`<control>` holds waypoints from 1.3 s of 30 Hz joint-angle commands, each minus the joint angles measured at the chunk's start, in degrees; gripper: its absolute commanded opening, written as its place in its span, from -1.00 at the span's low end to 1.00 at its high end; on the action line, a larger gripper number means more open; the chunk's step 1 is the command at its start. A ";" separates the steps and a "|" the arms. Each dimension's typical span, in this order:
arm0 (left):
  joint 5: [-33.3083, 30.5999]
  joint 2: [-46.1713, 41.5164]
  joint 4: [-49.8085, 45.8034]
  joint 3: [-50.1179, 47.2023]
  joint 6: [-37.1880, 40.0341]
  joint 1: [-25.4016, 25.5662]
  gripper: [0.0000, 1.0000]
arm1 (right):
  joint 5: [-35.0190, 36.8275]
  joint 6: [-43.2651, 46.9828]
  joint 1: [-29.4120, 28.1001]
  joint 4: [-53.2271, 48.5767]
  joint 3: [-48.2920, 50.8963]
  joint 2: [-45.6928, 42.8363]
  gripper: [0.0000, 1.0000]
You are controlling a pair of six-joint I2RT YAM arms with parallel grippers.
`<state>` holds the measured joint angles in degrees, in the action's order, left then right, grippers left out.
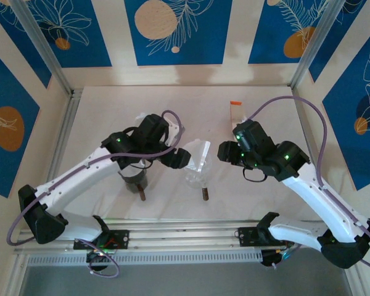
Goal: Place the coffee filter in the dripper
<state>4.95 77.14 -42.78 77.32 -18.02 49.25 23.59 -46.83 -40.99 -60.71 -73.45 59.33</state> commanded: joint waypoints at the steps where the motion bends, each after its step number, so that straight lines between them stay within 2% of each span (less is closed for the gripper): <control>1: 1.03 0.62 -2.04 0.34 0.54 1.61 0.60 | -0.89 -0.92 0.39 0.89 0.94 -0.36 0.08; 5: 0.48 -0.48 -1.52 -0.48 -0.74 2.25 0.60 | -2.11 -1.10 0.48 1.90 0.86 -0.01 0.08; 9: -6.19 -4.05 -0.16 -0.42 -1.13 1.88 0.66 | -2.02 -1.23 0.48 2.07 0.82 -0.07 0.08; 12: -9.52 -1.78 -2.40 1.90 -0.02 0.92 0.67 | -2.14 -1.32 0.48 2.26 1.00 -0.27 0.08; 20: -10.56 3.91 -1.69 2.91 1.85 -0.21 0.70 | -2.68 -1.61 0.46 2.33 1.30 -1.04 0.08; 29: -2.83 1.49 -0.15 1.21 -0.45 0.14 0.72 | -4.86 -1.20 0.56 5.02 1.56 0.08 0.08; 34: 3.14 -0.01 2.02 -2.08 -3.34 0.48 0.71 | -8.41 -3.65 0.43 9.43 0.65 4.83 0.09; 39: 5.99 -1.30 3.65 -4.46 -5.05 0.64 0.71 | -8.94 -5.37 -1.44 11.19 -1.78 9.79 0.10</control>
<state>7.27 77.36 -40.77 74.04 -21.12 49.60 16.38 -50.13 -41.32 -51.79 -72.75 67.61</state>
